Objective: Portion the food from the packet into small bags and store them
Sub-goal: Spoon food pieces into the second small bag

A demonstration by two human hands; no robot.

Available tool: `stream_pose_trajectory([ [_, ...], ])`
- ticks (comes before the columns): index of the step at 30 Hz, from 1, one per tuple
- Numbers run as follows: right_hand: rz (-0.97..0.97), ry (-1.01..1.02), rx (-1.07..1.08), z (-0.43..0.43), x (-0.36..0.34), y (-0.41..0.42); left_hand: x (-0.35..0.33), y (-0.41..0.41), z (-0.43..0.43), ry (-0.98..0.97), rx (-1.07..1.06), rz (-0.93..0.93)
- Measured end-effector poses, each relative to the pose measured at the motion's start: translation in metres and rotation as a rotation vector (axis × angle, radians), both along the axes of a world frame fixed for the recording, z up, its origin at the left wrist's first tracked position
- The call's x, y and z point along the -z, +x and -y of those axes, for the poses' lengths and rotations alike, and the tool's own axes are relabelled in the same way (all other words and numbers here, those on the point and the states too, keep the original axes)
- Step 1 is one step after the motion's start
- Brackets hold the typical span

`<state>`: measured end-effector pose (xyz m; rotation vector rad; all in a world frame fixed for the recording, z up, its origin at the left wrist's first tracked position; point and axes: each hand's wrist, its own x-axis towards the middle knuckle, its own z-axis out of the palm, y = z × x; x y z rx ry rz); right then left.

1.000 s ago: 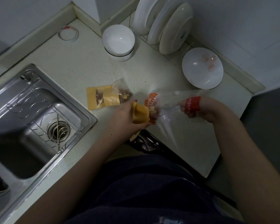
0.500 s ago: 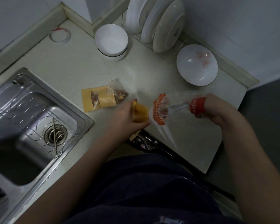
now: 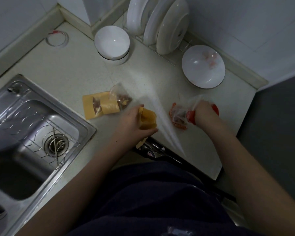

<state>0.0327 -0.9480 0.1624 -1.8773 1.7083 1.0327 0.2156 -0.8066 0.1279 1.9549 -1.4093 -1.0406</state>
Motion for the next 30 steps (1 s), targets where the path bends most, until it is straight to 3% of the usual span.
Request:
stream_pose_trajectory([
  [5, 0.036, -0.066, -0.112, 0.003, 0.008, 0.004, -0.002, 0.000, -0.001, -0.001, -0.004, -0.004],
  [10, -0.161, 0.046, -0.147, 0.009, -0.005, 0.007, -0.004, 0.001, -0.003, 0.008, -0.018, -0.021],
  [15, 0.026, 0.014, -0.242, 0.005, -0.017, 0.001, -0.003, 0.004, -0.006, 0.005, -0.035, -0.046],
  [20, 0.408, -0.023, -0.224, 0.002, -0.033, -0.020, 0.001, 0.004, -0.008, -0.013, -0.037, -0.014],
  [27, 0.396, -0.158, -0.356, 0.009, -0.032, -0.011, 0.002, 0.003, -0.005, -0.006, -0.031, -0.017],
  [30, 0.292, -0.203, -0.430, 0.003, -0.023, 0.000, 0.001, 0.002, -0.004, -0.008, -0.019, -0.011],
])
